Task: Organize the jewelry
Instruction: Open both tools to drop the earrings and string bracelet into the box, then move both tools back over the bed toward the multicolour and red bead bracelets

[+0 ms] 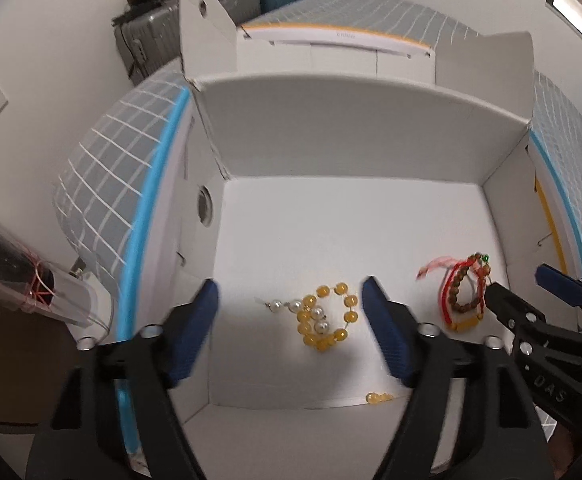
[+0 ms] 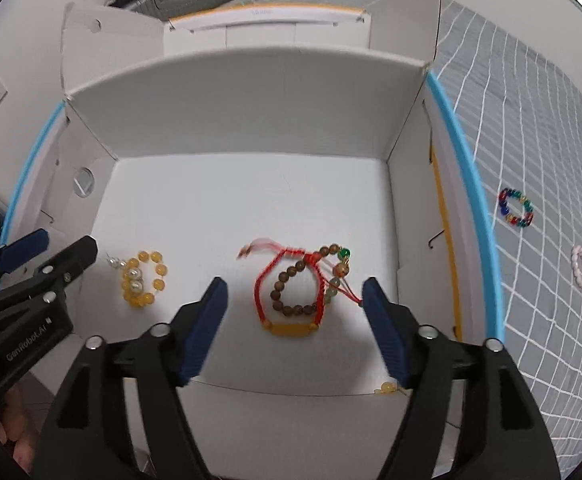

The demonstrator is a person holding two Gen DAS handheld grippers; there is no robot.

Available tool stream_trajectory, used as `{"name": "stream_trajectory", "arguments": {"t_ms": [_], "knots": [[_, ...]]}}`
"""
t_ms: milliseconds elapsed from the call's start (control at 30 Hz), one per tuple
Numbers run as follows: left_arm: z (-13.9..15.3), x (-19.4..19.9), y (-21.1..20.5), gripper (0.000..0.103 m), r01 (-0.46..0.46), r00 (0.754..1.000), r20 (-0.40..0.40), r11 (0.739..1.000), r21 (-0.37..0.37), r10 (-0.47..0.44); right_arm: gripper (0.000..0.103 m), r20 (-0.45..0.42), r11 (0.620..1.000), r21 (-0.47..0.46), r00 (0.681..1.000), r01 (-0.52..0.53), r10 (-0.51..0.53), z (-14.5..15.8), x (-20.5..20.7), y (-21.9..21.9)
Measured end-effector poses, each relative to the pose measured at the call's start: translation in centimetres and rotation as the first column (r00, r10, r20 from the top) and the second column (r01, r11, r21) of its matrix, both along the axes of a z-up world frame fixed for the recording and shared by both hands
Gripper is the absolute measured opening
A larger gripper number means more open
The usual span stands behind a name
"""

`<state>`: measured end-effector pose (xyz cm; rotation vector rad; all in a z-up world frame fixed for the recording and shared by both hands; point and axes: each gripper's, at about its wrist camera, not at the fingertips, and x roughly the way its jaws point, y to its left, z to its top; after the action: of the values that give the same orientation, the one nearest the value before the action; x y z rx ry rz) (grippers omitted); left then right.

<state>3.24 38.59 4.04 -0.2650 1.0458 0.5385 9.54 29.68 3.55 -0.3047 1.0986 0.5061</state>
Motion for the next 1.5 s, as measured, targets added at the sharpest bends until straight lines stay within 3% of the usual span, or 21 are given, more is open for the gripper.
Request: {"name": "stream_trajectory", "arguments": {"t_ms": [267,667,900,1167,1500], "knots": [[1.5,-1.0,-0.4,0.09,-0.007,0.999,0.046,0.999,0.032,0.006,0.092,0.117,0.999,0.035,0.993,0.01,-0.014,3.0,-1.6,-1.0],[3.5,-0.6,-3.9,0.097,0.035,0.993,0.106,0.994,0.102,-0.046,0.095,0.191,0.994,0.097,0.979,0.046,-0.064,5.6,-3.0,-5.8],[4.6,1.1,-8.6,0.097,0.113,0.979,0.155,0.987,0.113,-0.13,0.095,0.215,0.983,0.131,0.965,0.125,-0.152,7.4,-3.5,-12.0],[6.0,4.1,-15.6,0.097,0.235,0.948,0.189,0.965,0.119,-0.255,0.095,0.236,0.952,0.157,0.926,0.263,-0.295,8.5,-3.7,-20.6],[6.0,9.0,-24.6,0.097,0.369,0.902,0.199,0.924,0.104,-0.383,0.095,0.222,0.885,0.159,0.858,0.438,-0.464,6.6,-4.3,-32.4]]}}
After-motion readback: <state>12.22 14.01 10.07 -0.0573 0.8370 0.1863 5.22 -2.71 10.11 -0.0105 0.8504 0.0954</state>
